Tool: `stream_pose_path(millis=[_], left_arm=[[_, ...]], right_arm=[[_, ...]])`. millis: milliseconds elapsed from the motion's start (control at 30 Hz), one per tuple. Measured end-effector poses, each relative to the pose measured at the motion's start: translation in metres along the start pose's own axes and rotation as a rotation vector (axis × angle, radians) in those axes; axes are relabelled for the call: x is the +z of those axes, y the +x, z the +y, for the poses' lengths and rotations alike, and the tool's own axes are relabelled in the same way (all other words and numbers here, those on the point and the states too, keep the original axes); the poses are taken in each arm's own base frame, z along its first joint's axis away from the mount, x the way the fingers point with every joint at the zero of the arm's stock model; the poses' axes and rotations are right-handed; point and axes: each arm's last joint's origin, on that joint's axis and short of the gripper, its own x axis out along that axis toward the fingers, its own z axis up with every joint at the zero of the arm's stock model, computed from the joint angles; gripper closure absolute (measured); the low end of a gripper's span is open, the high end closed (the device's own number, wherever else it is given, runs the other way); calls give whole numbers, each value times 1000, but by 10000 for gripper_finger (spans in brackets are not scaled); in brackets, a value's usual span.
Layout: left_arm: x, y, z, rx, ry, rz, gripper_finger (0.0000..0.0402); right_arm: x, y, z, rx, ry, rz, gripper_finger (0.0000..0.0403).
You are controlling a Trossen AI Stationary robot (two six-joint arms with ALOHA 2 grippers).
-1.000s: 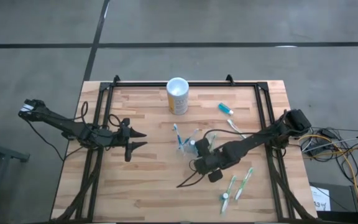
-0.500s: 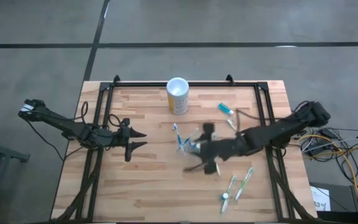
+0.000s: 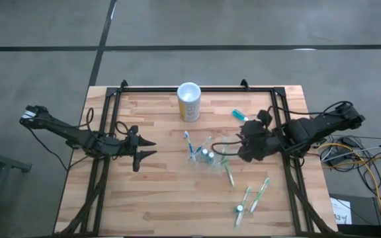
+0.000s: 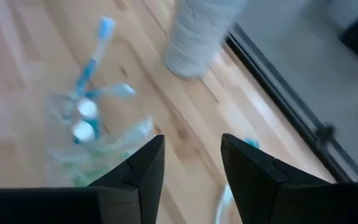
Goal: Pick & Place toothbrushing station
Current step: Put the blue mouthwash into the middle section of the transparent organizer
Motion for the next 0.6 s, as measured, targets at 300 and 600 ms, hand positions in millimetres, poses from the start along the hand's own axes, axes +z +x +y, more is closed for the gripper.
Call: stream_pose_path(millis=[300, 600], left_arm=[[0, 0, 0, -1, 0, 0, 243], [0, 0, 0, 0, 0, 0, 243]], right_arm=[[-11, -2, -21, -114, 260, 97, 234], [-4, 16, -44, -212, 566, 201, 229]])
